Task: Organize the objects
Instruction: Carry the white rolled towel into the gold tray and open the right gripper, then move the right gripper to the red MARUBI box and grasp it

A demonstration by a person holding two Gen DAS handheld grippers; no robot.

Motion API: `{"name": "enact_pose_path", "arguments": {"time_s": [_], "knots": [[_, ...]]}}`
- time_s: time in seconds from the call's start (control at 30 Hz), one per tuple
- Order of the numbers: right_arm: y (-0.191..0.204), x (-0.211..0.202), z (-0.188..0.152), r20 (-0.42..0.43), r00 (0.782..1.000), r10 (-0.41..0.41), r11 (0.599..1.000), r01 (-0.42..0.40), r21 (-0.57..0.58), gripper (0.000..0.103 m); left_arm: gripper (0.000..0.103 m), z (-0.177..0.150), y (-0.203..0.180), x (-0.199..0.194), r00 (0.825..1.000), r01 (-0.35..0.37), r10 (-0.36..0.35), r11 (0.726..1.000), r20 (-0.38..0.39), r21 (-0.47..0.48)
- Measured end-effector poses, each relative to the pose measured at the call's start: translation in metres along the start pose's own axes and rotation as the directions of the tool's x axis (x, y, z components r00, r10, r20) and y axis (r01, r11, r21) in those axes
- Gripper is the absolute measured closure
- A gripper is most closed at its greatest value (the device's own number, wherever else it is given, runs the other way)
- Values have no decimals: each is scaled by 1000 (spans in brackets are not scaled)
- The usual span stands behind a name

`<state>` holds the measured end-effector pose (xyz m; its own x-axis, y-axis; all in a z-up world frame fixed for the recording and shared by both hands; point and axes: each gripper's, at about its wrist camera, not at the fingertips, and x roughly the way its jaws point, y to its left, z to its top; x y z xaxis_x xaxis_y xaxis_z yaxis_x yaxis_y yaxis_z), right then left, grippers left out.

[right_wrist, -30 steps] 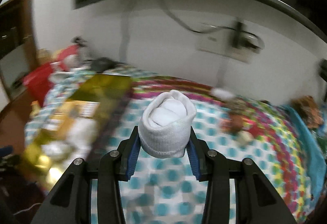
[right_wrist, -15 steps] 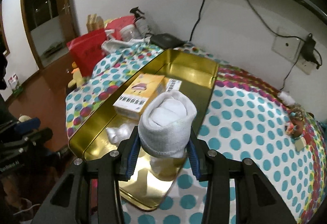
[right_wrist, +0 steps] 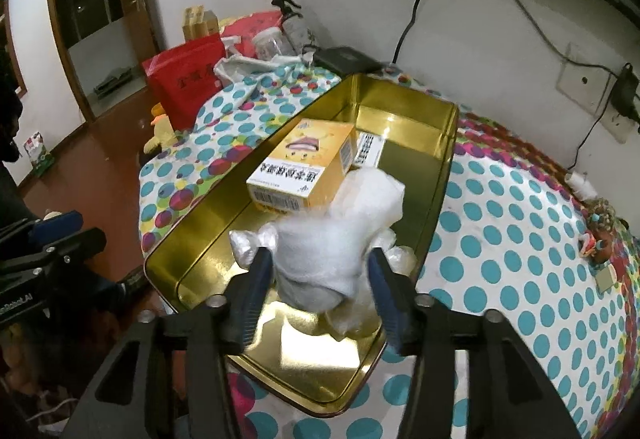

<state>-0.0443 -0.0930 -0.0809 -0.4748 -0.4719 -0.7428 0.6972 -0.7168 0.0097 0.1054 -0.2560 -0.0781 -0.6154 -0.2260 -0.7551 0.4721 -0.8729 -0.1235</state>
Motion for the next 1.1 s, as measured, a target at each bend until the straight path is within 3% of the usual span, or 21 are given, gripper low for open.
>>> {"name": "enact_pose_path", "arguments": {"time_s": [0.03,0.07,0.2,0.4,0.5,0.63,0.8,0.9,1.1], "knots": [[-1,-5,0,26,1000,-7,1000,7,2,34,48,0,-1,0,1000,1,-1,1000,-2,1],[-2,-9,1,48,999,-11,1000,10,5,29,48,0,-2,1,1000,1,-1,1000,-4,2],[-15,-25,4,98,994,-41,999,39,22,29,48,0,-8,4,1000,1,0,1000,-18,13],[-75,-40,-8,119,977,-176,980,163,112,28,47,1,-30,1,1000,8,-7,998,-8,69],[-123,-45,-22,95,957,-275,948,253,193,28,48,2,-40,4,1000,15,-14,996,-12,93],[-196,-49,-41,29,918,-396,870,365,332,28,48,2,-58,7,999,31,-29,991,-18,127],[-272,-43,-63,-47,894,-445,781,413,468,32,47,3,-79,12,998,61,-56,983,-32,175],[-298,-34,-67,-83,891,-447,761,427,489,42,48,4,-97,16,996,78,-69,975,-49,208],[-320,-14,-67,-112,901,-420,751,414,514,44,48,4,-122,26,993,102,-86,963,-76,251]]}}
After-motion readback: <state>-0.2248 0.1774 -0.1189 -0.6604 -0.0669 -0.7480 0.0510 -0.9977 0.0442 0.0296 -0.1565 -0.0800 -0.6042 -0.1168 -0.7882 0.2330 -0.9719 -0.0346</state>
